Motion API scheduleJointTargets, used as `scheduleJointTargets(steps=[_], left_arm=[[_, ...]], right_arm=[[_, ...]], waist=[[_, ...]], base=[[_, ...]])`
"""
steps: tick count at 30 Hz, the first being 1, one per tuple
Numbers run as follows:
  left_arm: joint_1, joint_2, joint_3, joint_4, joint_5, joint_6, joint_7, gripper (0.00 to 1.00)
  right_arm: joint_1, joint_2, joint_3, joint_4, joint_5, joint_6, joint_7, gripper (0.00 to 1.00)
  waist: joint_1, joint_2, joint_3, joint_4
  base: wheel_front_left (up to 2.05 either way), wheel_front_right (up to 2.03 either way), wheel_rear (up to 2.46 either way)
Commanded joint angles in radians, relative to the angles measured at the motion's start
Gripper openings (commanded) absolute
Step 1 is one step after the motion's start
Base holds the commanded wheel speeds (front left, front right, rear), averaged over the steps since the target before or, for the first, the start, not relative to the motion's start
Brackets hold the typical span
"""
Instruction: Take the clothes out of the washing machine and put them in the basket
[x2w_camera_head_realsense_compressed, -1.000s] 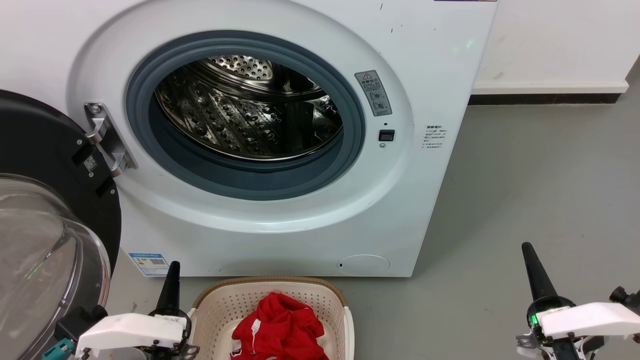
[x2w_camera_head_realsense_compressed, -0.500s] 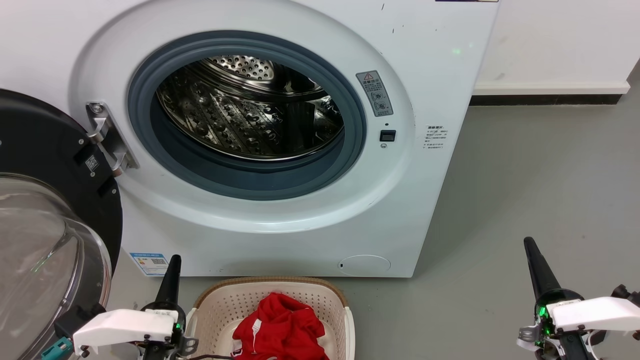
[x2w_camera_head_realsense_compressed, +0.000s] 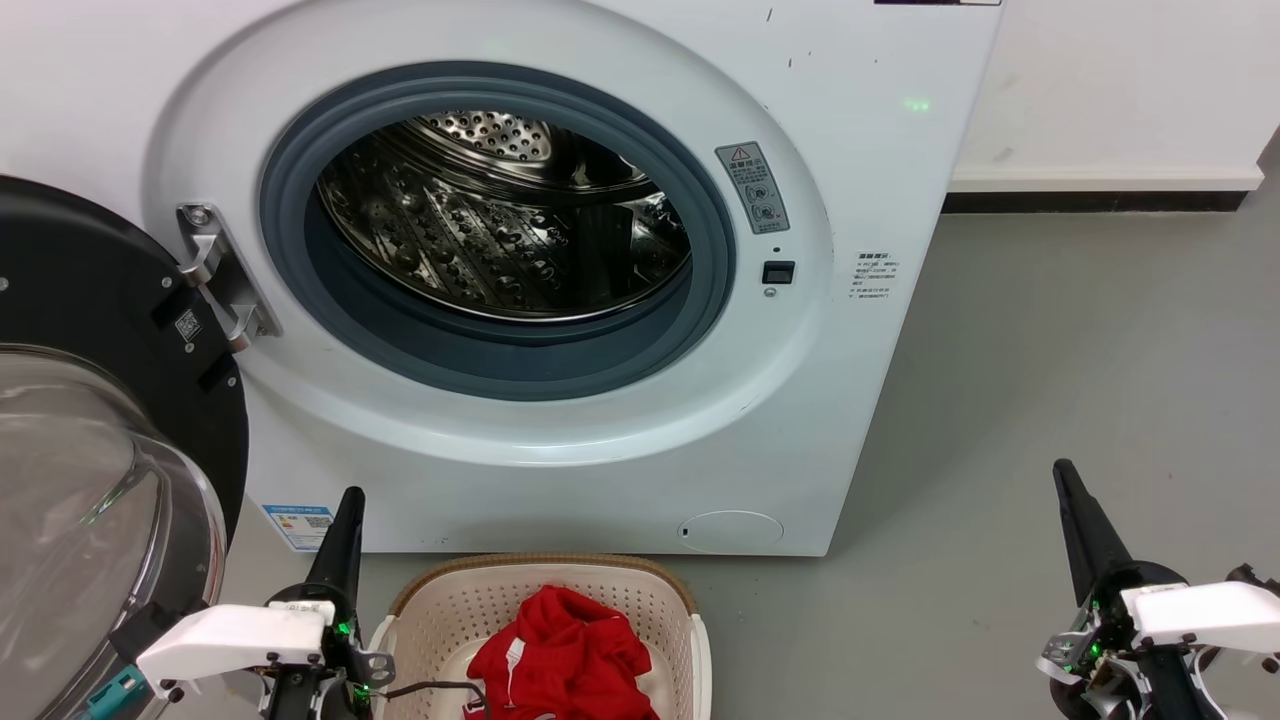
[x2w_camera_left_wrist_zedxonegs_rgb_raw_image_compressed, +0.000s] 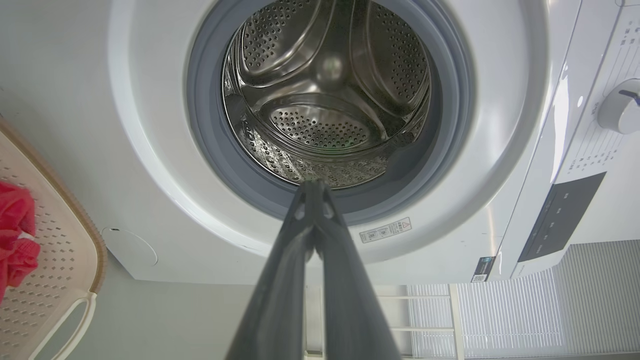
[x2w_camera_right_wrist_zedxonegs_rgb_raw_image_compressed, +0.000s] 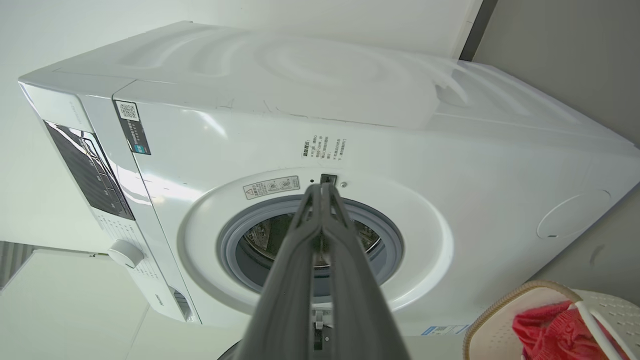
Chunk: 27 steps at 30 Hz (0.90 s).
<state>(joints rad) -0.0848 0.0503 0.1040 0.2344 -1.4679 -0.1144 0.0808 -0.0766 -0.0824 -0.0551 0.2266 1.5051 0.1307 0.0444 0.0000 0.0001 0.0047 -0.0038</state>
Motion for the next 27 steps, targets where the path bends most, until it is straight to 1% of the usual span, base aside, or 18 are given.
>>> scheduleJointTargets(steps=[1,18,27], left_arm=[[-0.012,0.000,0.005,0.002,-0.022,-0.006,0.006,0.00],[-0.029,0.000,0.013,0.013,-0.148,-0.020,0.037,0.00],[-0.028,0.000,0.013,0.012,-0.146,-0.020,0.037,0.00]], right_arm=[[-0.018,0.000,-0.004,0.003,0.023,0.000,0.007,0.00],[-0.034,0.004,-0.021,0.019,0.143,0.000,0.041,0.00],[-0.035,0.007,-0.025,0.018,0.136,0.000,0.045,0.00]], waist=[[0.0000,-0.0001,0.000,0.000],[0.0000,-0.0001,-0.002,0.004],[0.0000,-0.0001,-0.002,0.004]], base=[[0.00,0.00,0.00],[0.00,0.00,0.00],[0.00,0.00,0.00]])
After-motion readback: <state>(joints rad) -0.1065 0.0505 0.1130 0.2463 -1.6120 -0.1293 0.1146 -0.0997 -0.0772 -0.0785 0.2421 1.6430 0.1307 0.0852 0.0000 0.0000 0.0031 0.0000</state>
